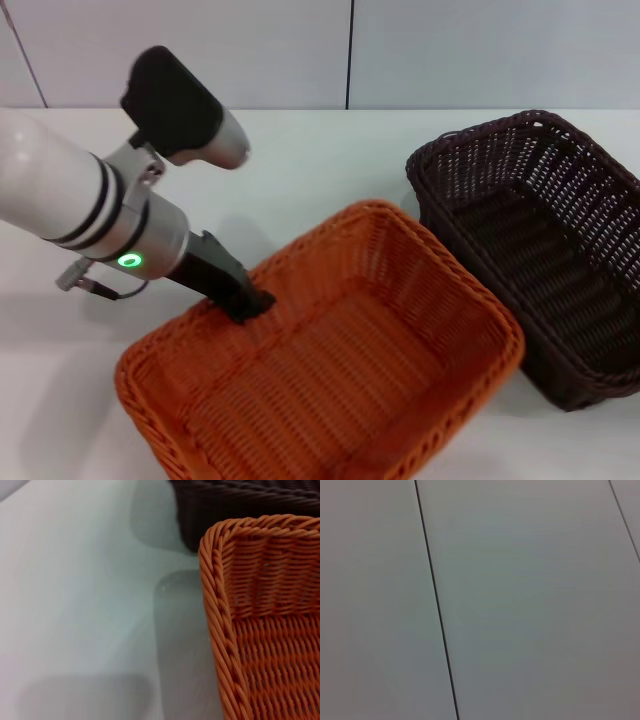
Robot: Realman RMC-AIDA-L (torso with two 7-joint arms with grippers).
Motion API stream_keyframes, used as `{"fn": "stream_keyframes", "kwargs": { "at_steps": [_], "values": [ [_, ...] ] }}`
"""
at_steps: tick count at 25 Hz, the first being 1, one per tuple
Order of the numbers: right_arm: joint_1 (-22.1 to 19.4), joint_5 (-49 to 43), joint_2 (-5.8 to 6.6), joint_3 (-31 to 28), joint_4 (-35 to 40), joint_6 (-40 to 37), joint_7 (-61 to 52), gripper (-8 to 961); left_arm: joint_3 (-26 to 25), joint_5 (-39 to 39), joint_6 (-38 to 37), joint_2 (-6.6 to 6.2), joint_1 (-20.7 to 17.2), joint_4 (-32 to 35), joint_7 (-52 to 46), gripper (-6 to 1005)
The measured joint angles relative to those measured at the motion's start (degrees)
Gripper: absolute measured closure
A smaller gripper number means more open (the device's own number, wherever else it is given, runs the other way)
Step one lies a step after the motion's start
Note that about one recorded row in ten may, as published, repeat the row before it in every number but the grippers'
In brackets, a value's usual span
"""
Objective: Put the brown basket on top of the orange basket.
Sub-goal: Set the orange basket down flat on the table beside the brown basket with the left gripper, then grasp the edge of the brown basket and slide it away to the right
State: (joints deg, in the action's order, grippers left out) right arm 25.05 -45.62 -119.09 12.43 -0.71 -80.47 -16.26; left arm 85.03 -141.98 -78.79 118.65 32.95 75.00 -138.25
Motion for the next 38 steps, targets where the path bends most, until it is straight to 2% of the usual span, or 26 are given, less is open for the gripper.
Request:
{"fn": "stream_keyframes", "kwargs": {
  "at_steps": [3,16,33,38],
  "values": [
    [-0.08,-0.08,-0.03,-0.06,-0.04,0.03,0.0,180,2.97,1.41,1.38,0.07,0.7,-0.06,-0.06,831],
    [0.1,-0.17,-0.09,-0.13,-0.17,0.14,0.01,180,9.03,3.13,6.2,0.44,4.35,-0.37,-2.43,830],
    [-0.27,-0.06,-0.09,-0.31,-0.17,0.47,0.01,180,8.1,2.43,9.79,0.08,6.25,-2.16,-2.15,838],
    [-0.27,-0.03,-0.09,-0.39,-0.17,0.69,0.01,180,8.14,0.91,10.99,0.05,6.25,-2.02,-1.62,712]
  ]
}}
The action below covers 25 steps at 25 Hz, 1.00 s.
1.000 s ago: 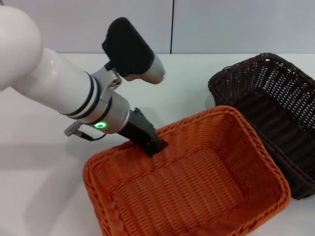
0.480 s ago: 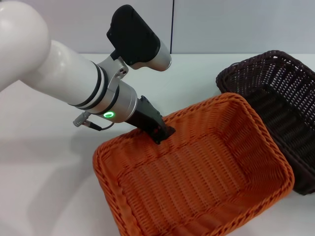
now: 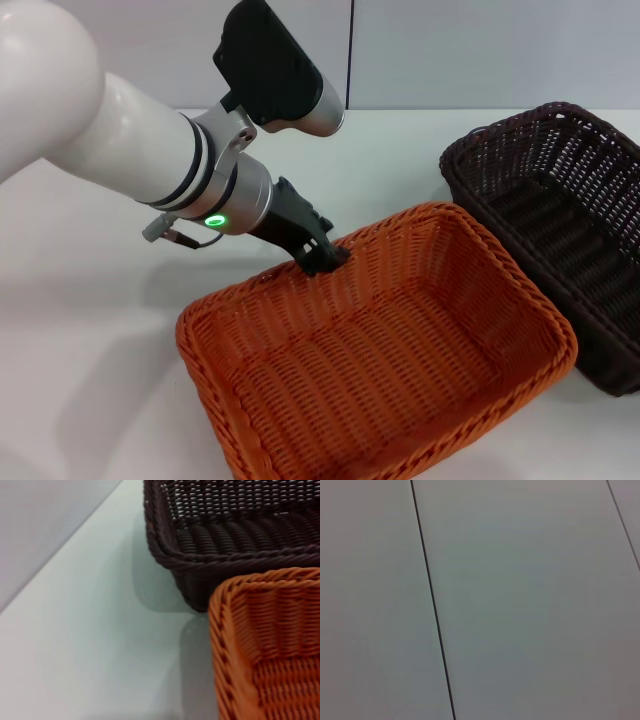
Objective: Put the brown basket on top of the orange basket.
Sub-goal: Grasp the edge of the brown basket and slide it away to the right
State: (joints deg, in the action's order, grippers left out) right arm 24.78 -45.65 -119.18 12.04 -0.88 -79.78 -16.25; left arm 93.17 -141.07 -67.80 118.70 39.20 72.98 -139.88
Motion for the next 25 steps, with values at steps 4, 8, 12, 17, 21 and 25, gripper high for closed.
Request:
{"fn": "stream_keyframes", "kwargs": {
  "at_steps": [4,8,12,17,21,25],
  "values": [
    [0.0,0.13,0.0,0.0,0.0,0.03,0.0,180,0.05,-1.17,2.1,0.01,-0.15,0.13,-0.12,666],
    [-0.21,0.35,0.07,-0.24,0.0,0.1,0.0,180,-1.09,-1.56,5.62,-0.12,-1.66,1.93,-1.16,622],
    [-0.46,0.89,0.09,-1.31,0.0,0.15,0.0,180,-3.71,0.7,11.61,-0.37,-6.7,8.1,-0.77,517],
    [-0.8,0.96,0.12,-1.53,0.01,0.16,-0.26,180,-5.15,9.86,19.96,-0.49,-14.45,14.67,3.59,401],
    [-1.0,0.94,0.23,-1.49,0.25,0.16,-4.4,180,-4.39,25.62,30.58,-0.45,-20.62,14.75,13.45,315],
    [-2.15,-0.19,0.48,-0.08,2.22,-0.09,-12.2,180,-1.91,48.66,38.3,-0.29,-25.65,11.28,33.01,229]
  ]
}}
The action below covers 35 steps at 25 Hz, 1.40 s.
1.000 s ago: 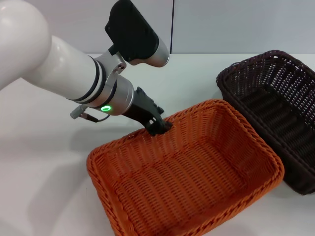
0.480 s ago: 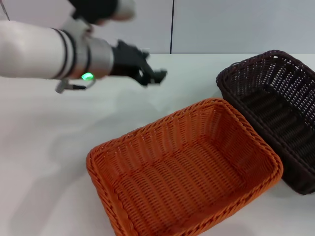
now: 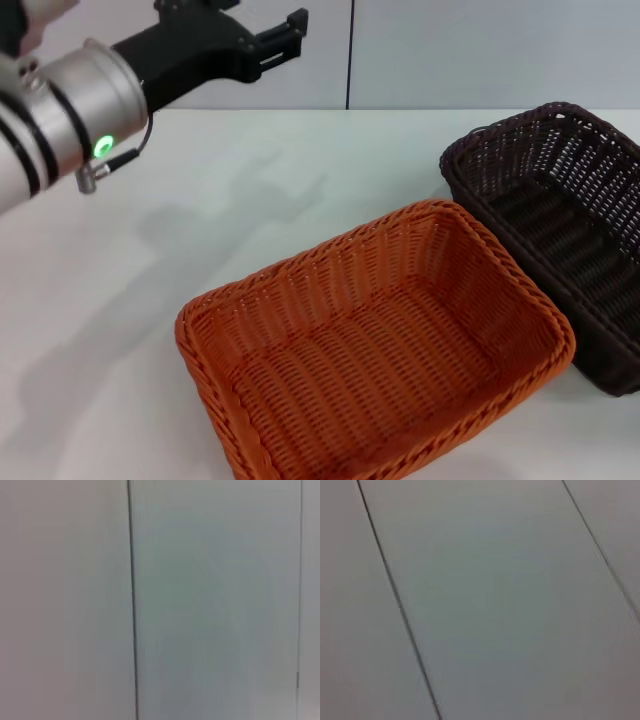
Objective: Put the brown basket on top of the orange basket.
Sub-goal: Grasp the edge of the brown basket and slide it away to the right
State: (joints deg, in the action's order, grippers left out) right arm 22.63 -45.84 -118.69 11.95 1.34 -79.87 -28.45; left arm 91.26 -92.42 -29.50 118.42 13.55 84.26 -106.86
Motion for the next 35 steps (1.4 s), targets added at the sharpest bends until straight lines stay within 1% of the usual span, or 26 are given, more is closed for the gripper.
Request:
{"fn": "stream_keyframes", "kwargs": {
  "at_steps": [1,2,4,5,6,7,8,9,10,11,12,13,14,16,17,20,23,26,30,33,35],
  "values": [
    [-0.71,-0.91,0.0,0.69,1.48,-0.41,-2.64,180,0.4,4.59,0.18,0.01,-0.73,-0.81,4.52,220],
    [-1.57,-2.47,-0.01,1.66,3.43,-0.96,-5.56,179,0.4,4.59,0.18,0.01,-0.73,-0.81,4.52,211],
    [-3.31,-6.27,0.0,3.57,7.96,-2.0,-11.88,179,0.44,17.98,-1.87,0.06,-2.34,-3.42,16.5,194],
    [-5.26,-11.31,0.06,5.29,14.13,-2.54,-20.08,179,0.14,22.13,-3.23,0.09,-2.71,-4.42,20.27,185],
    [-5.26,-11.31,0.06,5.29,14.13,-2.54,-20.08,179,-0.67,29.92,-7.19,0.08,-3.09,-7.34,27.03,185],
    [-6.23,-14.36,0.07,5.72,17.9,-2.64,-24.95,179,-1.68,36.68,-11.9,0.03,-3.22,-10.57,33.05,185],
    [-7.15,-17.75,0.09,6.0,21.85,-2.79,-30.09,179,-1.68,36.68,-11.9,0.03,-3.22,-10.57,33.05,185],
    [-7.82,-20.69,0.12,6.04,25.71,-2.96,-34.52,179,-3.04,44.43,-19.21,-0.04,-2.89,-15.78,40.31,185],
    [-8.29,-23.27,0.11,6.05,28.73,-3.16,-37.48,179,-3.04,44.43,-19.21,-0.04,-2.89,-15.78,40.31,185],
    [-8.84,-26.89,0.13,6.08,33.44,-3.53,-41.87,179,-4.01,49.93,-26.36,-0.04,-2.36,-20.7,45.86,185],
    [-9.28,-30.19,0.13,6.04,37.91,-3.98,-45.46,179,-4.01,49.93,-26.36,-0.04,-2.36,-20.7,45.86,185],
    [-9.49,-33.07,0.16,6.03,41.47,-4.53,-48.4,179,-6.05,59.94,-40.04,-0.17,0.12,-33.08,53.79,185],
    [-9.61,-36.6,0.25,5.95,45.24,-5.57,-51.67,178,-6.83,61.67,-43.31,-0.21,1.13,-36.35,54.78,185],
    [-9.54,-42.78,0.63,5.68,52.17,-8.14,-57.29,178,-6.83,61.67,-43.31,-0.21,1.13,-36.35,54.78,185],
    [-9.35,-46.32,1.01,5.52,56.02,-10.32,-60.25,178,-8.55,62.7,-47.09,-0.28,2.62,-42.11,55.76,185],
    [-8.26,-55.02,2.26,5.29,65.22,-17.25,-66.59,178,-8.58,62.85,-47.34,-0.3,2.65,-42.92,56.73,185],
    [-6.7,-63.41,3.45,5.11,73.9,-24.51,-70.5,178,-8.59,63.19,-47.47,-0.26,2.49,-43.23,57.7,185],
    [-5.24,-69.15,4.19,4.69,81.39,-31.62,-70.93,178,-8.68,63.4,-47.48,-0.24,2.71,-44.03,57.99,185],
    [-3.39,-75.32,4.88,4.68,90.97,-41.11,-69.63,179,-9.07,63.6,-47.33,-0.2,3.25,-44.84,58.0,185],
    [-2.23,-78.77,5.74,4.87,95.51,-44.56,-68.73,179,-9.3,63.61,-47.29,-0.2,3.39,-45.0,58.0,185],
    [-1.68,-81.83,6.12,5.87,97.34,-45.08,-68.23,179,-9.52,63.61,-47.27,-0.2,3.43,-45.16,58.0,185]
  ]
}}
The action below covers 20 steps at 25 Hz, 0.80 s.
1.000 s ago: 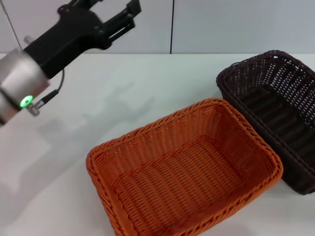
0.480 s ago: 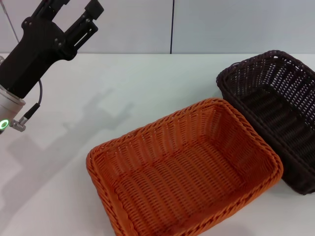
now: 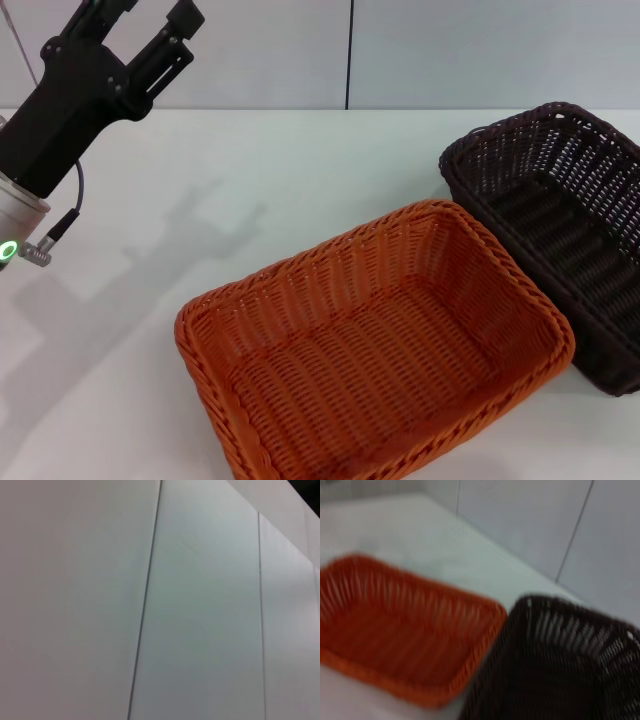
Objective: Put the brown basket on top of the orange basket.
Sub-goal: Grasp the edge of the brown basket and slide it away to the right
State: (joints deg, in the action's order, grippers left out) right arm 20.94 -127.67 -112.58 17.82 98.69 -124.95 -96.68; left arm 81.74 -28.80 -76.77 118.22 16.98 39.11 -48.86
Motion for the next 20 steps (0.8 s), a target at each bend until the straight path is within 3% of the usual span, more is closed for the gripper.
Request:
{"fn": "stream_keyframes", "kwargs": {
  "at_steps": [7,11,16,18,20],
  "values": [
    [1.91,-5.39,0.43,0.18,-1.33,1.04,1.08,179,-0.63,0.1,0.14,0.3,0.76,-1.64,0.0,185],
    [2.32,-5.09,-0.03,-2.78,-2.82,2.42,-5.47,179,-0.62,0.48,0.21,0.36,1.55,-3.16,0.01,185],
    [0.68,-2.76,-3.49,-9.71,-1.13,5.09,-13.27,179,-0.6,1.65,0.35,0.31,2.77,-5.68,0.98,185],
    [-0.93,0.45,-5.67,-15.47,0.06,5.97,-17.45,179,-0.58,1.89,0.47,0.2,3.29,-6.21,1.22,185],
    [-1.76,2.05,-6.14,-17.34,-0.17,6.02,-18.4,179,-0.69,2.01,1.22,0.08,4.09,-6.41,2.11,185]
  ]
}}
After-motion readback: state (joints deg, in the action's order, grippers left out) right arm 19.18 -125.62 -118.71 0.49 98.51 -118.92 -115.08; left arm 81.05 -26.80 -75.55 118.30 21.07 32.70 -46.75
